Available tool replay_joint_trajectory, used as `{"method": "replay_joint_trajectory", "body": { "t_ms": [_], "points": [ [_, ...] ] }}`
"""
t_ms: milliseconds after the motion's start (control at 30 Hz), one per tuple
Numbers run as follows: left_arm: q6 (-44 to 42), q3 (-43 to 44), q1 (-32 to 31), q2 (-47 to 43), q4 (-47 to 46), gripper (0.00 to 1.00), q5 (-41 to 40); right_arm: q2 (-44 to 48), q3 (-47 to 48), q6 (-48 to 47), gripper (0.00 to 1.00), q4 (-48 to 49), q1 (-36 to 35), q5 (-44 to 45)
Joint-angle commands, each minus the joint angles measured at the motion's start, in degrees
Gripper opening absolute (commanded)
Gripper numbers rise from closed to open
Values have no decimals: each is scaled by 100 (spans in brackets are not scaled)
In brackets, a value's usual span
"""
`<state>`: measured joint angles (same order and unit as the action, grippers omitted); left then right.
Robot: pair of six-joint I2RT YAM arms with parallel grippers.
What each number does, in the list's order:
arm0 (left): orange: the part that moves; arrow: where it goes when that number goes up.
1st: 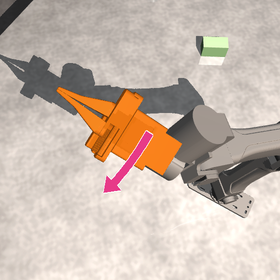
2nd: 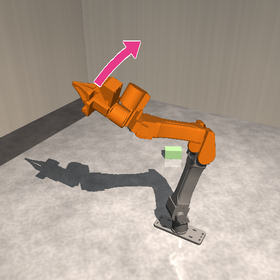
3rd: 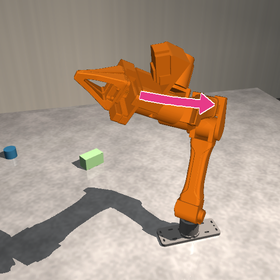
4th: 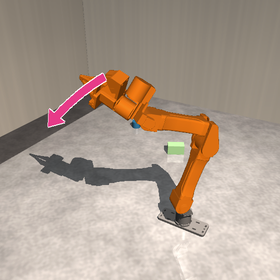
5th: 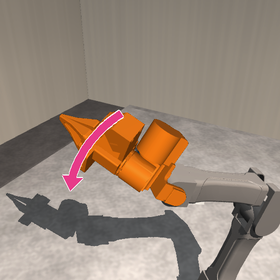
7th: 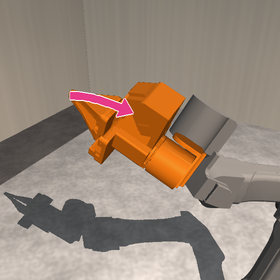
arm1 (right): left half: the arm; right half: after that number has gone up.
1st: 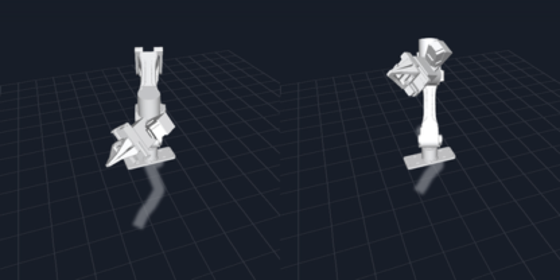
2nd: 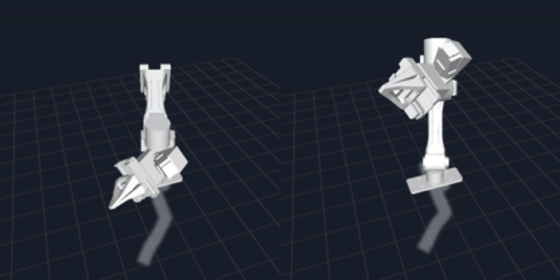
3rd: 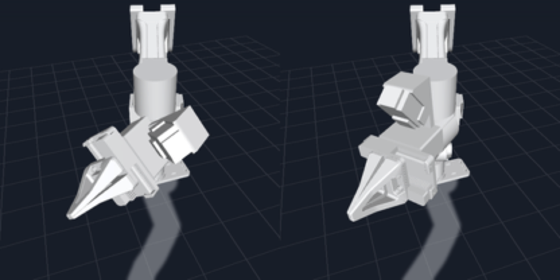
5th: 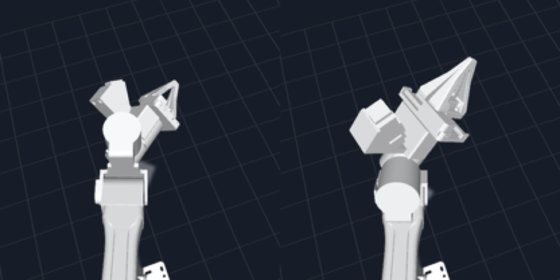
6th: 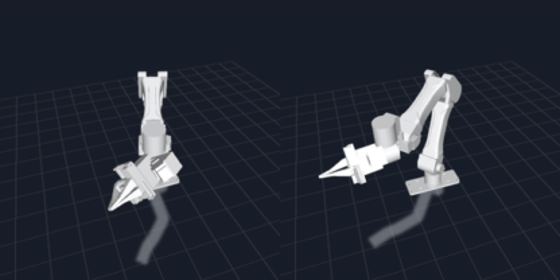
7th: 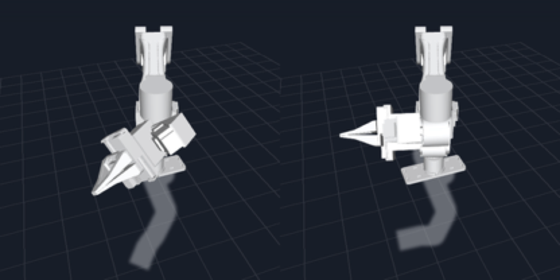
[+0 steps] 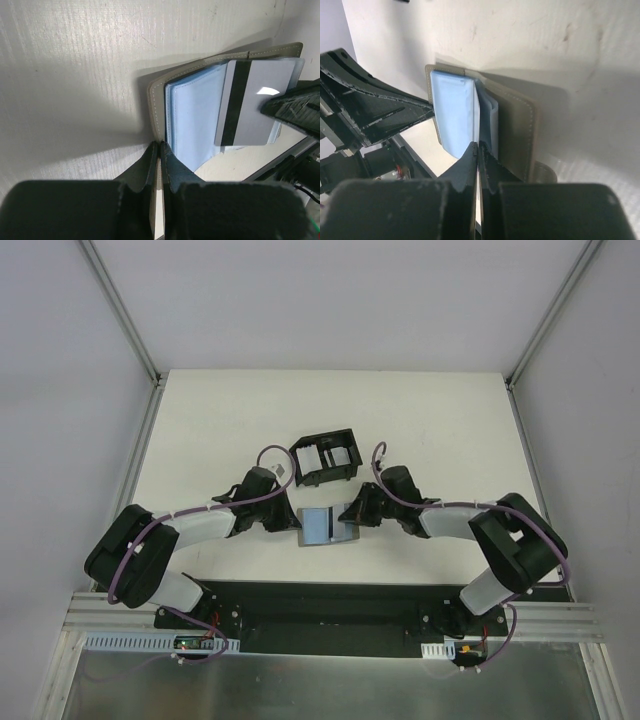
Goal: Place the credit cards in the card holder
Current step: Insert the credit card into the card holder.
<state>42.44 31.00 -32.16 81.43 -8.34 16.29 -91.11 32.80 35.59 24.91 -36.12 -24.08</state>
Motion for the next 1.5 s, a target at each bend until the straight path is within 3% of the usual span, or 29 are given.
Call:
{"method": "replay_joint_trajectory", "body": {
  "t_ms": [0,567,1033,1467],
  "points": [
    [19,-33,35,-110,-115,0,40,304,-54,-334,1,-293,193,324],
    [37,11,35,-48,-142,0,49,-161,8,-229,1,-215,-299,245],
    [37,-24,35,-101,-142,0,58,-364,34,-26,1,-144,-176,702],
    [72,-33,26,-48,-221,0,155,-539,333,-36,1,-3,-158,518]
  ]
}}
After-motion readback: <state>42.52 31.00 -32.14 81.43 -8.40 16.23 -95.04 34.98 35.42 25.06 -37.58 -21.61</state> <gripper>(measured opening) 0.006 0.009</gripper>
